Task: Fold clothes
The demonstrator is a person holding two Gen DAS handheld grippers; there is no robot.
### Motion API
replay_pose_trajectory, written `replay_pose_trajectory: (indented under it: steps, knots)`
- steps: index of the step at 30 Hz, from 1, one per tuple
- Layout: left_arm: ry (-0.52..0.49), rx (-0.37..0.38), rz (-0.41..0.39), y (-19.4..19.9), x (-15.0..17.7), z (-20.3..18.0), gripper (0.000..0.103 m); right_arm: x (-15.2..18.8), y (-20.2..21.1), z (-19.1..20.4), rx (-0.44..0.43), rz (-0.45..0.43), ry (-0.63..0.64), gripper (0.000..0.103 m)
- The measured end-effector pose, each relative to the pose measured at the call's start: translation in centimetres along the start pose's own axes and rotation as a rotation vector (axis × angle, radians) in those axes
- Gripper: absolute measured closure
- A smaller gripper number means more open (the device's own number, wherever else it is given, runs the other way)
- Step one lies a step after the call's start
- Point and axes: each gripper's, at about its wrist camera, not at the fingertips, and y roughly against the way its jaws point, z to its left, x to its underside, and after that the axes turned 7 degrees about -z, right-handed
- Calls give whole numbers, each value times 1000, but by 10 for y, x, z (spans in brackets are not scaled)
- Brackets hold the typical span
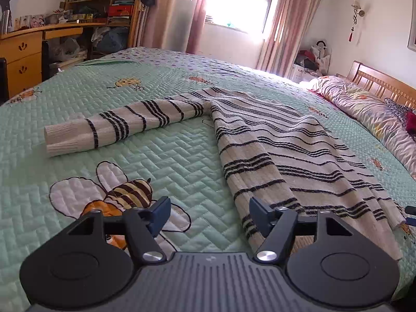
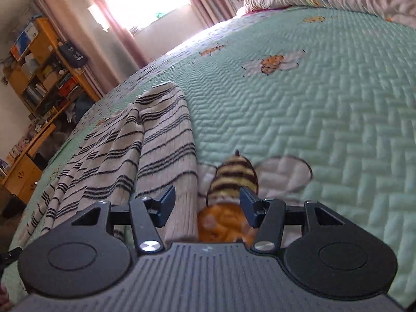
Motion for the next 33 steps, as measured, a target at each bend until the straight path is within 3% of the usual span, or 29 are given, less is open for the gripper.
replay_pose_trajectory:
  steps: [2,7,15,18,22,26,29,33]
  knots:
    - [7,-24,11,8,1,-6,26,12,7,-10,-10,3,-68,46]
    - [54,-4,13,23,6,-15,24,24,5,-15,-58,-15,-169,45]
    - [29,-26,42,38,16,-32,22,25,-20,-4,-91,-22,-222,46]
    - [24,-36,44,41,15,-34,22,24,-25,-2,-96,-2,-186,98]
    - [35,-35,30,48,12,-34,22,0,3,-9,-71,-125,-94,98]
    - [47,-20,2,52,10,-34,18,-46,36,-32,76,-253,-28,97]
    - [69,-19,5,48,13,-35,15,-67,57,-50,165,-288,-53,75]
    - [71,-15,20,42,16,-42,6,-33,69,-16,-44,-223,11,58]
